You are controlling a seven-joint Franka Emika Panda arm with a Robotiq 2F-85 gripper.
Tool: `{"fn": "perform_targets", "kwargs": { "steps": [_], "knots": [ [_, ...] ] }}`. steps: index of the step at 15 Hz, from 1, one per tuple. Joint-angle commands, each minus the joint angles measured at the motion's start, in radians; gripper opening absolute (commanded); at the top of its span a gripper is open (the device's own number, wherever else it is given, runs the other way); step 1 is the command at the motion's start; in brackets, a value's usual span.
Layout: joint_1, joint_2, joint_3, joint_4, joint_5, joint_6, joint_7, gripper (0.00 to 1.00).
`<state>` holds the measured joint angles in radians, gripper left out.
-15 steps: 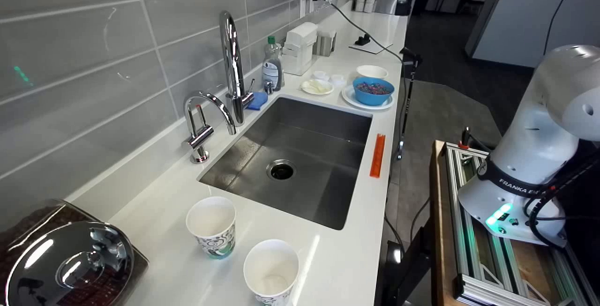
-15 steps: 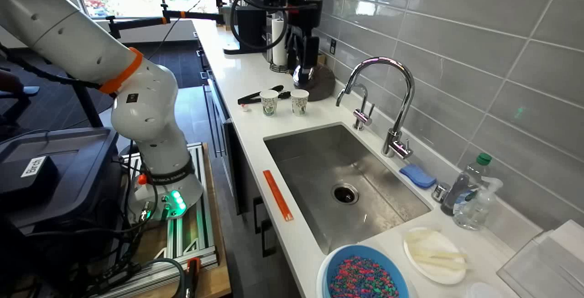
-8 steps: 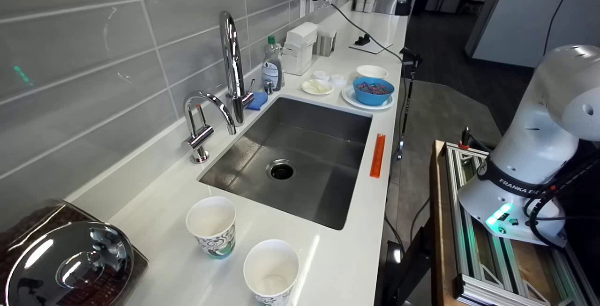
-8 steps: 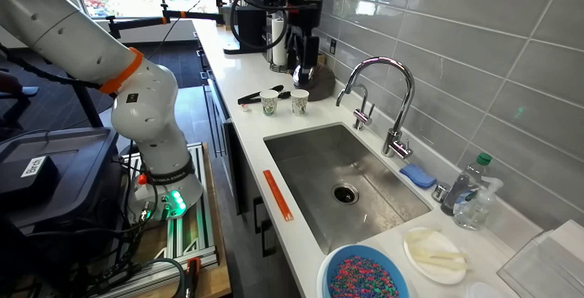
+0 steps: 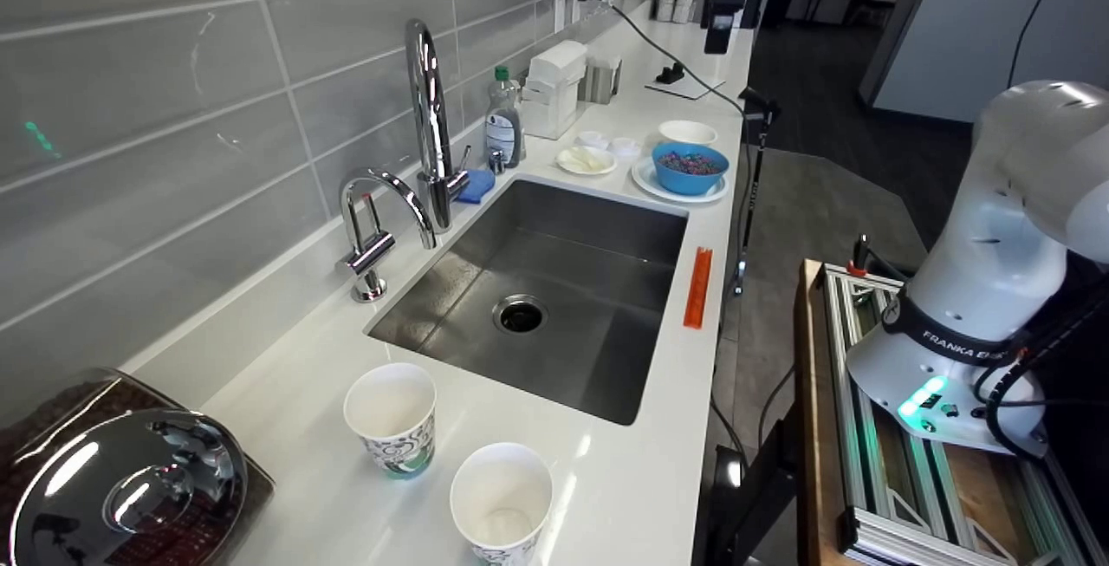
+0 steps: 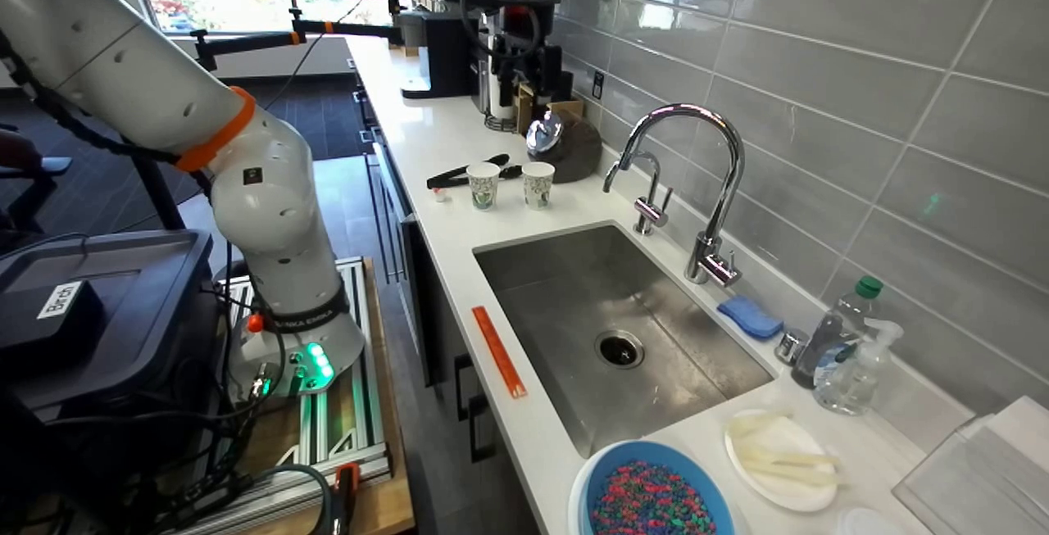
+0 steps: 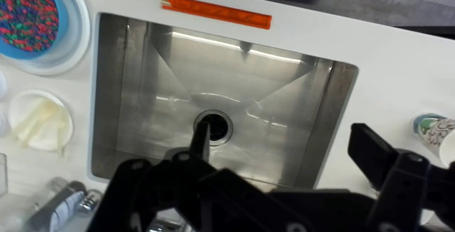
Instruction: Pick up the cup on the right and put it upside down
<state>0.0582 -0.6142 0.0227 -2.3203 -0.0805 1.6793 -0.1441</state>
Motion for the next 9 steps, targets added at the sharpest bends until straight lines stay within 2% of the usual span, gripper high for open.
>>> {"fn": "perform_targets", "kwargs": {
  "steps": [1,6,9],
  "knots": [
    [0.096,0.115,0.072,0.047,0.042,0.081,-0.026,1.00],
    [0.179,0.316,0.154,0.153,0.027,0.202,-0.084,1.00],
    [0.207,0.423,0.186,0.219,0.026,0.230,-0.144,1.00]
  ]
}}
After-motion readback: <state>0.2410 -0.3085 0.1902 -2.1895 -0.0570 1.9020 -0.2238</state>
